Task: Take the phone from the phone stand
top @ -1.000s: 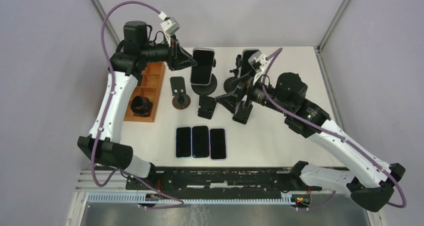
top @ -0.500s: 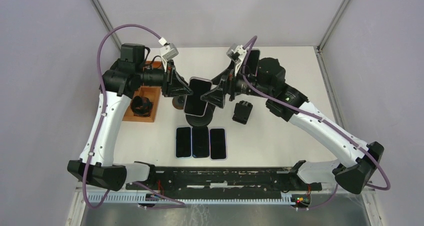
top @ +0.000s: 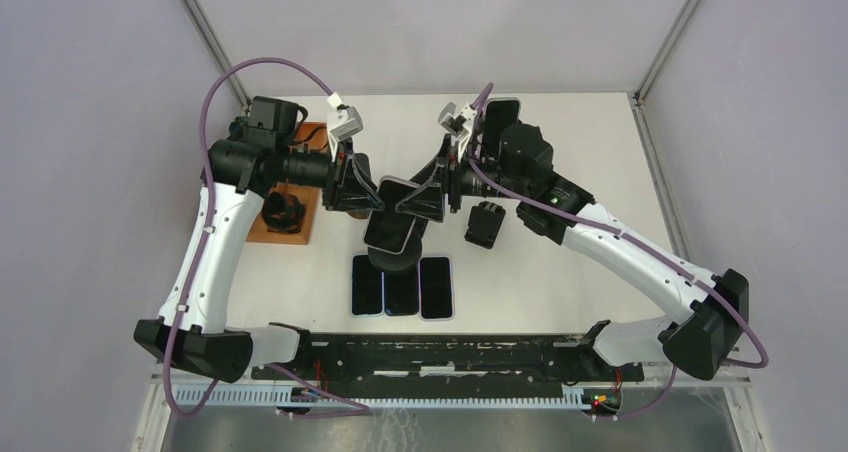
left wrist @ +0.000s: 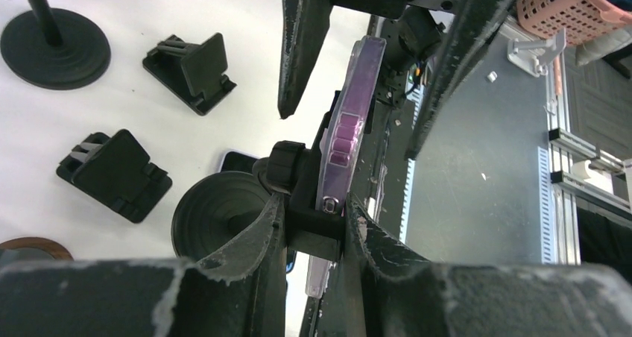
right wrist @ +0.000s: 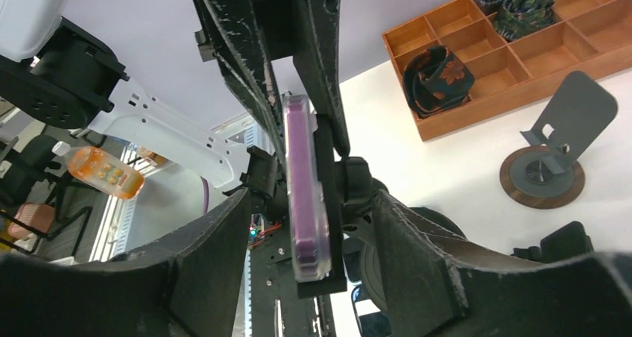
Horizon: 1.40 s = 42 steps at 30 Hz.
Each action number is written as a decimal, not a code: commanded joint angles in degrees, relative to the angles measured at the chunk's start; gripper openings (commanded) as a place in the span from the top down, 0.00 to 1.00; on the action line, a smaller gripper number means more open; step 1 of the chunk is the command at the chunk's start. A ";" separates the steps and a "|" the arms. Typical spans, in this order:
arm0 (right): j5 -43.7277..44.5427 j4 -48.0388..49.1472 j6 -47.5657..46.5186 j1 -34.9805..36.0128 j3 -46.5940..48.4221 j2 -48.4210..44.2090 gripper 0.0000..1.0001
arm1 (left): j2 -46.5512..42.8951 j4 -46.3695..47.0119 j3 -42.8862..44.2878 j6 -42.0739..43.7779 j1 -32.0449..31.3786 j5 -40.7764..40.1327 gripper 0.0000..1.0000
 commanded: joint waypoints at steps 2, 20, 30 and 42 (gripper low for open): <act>-3.00 4.79 2.06 -0.03 0.69 2.16 0.43 | -0.65 -1.35 1.30 4.86 -0.49 6.17 0.98; -4.05 16.96 14.14 -2.74 -6.86 -3.60 1.00 | -3.58 -2.36 0.61 8.93 -0.48 -0.46 0.00; -6.70 30.24 28.68 -6.05 -17.95 -13.26 1.00 | -6.98 -0.09 -10.13 16.76 -0.37 -1.77 0.00; 0.13 30.02 37.22 -1.51 -25.17 -18.70 1.00 | -10.84 6.82 -19.65 18.53 -0.54 5.37 0.00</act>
